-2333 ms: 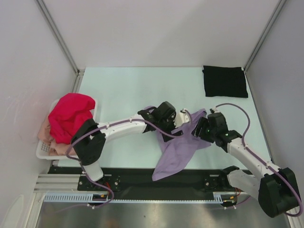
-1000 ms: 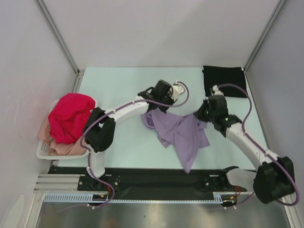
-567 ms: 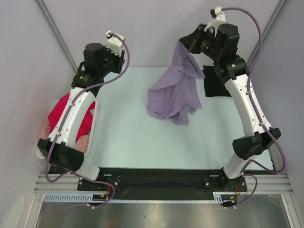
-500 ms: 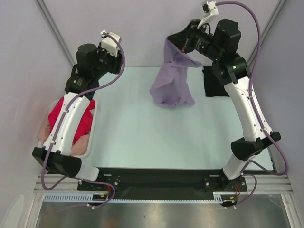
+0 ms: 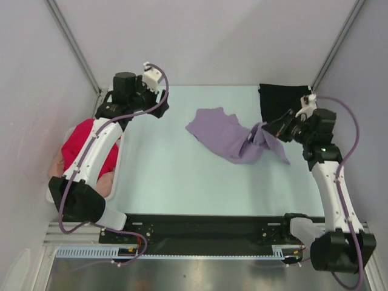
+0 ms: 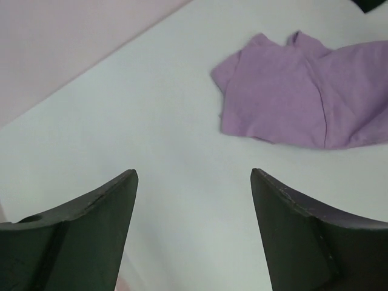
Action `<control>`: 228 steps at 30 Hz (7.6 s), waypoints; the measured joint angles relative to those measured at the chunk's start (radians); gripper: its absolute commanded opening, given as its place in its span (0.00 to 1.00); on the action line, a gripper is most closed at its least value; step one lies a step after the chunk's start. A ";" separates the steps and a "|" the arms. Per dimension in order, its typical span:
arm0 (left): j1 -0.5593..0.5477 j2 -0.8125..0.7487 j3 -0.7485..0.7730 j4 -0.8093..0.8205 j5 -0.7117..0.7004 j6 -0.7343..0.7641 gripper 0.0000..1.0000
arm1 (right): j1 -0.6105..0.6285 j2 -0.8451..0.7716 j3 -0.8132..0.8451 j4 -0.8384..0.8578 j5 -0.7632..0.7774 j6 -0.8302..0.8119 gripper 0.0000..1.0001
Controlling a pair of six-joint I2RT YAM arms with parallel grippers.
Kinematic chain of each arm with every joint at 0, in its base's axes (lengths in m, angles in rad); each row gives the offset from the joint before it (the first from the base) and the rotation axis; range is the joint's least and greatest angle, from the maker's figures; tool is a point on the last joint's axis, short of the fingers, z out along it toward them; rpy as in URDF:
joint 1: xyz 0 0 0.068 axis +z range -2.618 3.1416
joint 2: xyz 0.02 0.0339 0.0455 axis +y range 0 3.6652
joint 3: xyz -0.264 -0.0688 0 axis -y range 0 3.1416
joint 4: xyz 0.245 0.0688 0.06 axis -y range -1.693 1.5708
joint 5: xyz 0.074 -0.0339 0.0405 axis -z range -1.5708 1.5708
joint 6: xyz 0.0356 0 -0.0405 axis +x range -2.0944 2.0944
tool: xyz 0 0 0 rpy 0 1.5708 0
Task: Fold and stack the t-shirts
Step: Flatten the tshirt out
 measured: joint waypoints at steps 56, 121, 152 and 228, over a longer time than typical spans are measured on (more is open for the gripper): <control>-0.681 0.726 0.204 0.072 -0.069 0.215 0.00 | -0.211 0.090 -0.315 -0.030 0.198 -0.050 0.00; -0.430 0.786 0.541 0.000 -0.409 0.268 1.00 | -0.143 0.425 -0.186 0.126 0.444 0.010 0.10; -0.430 -0.300 -0.969 -0.240 -0.267 0.277 0.77 | 0.125 0.235 -0.452 0.025 0.681 0.112 0.70; 0.111 0.275 0.628 -0.039 -0.607 0.505 0.00 | -0.053 0.806 1.136 -0.034 0.270 0.208 0.00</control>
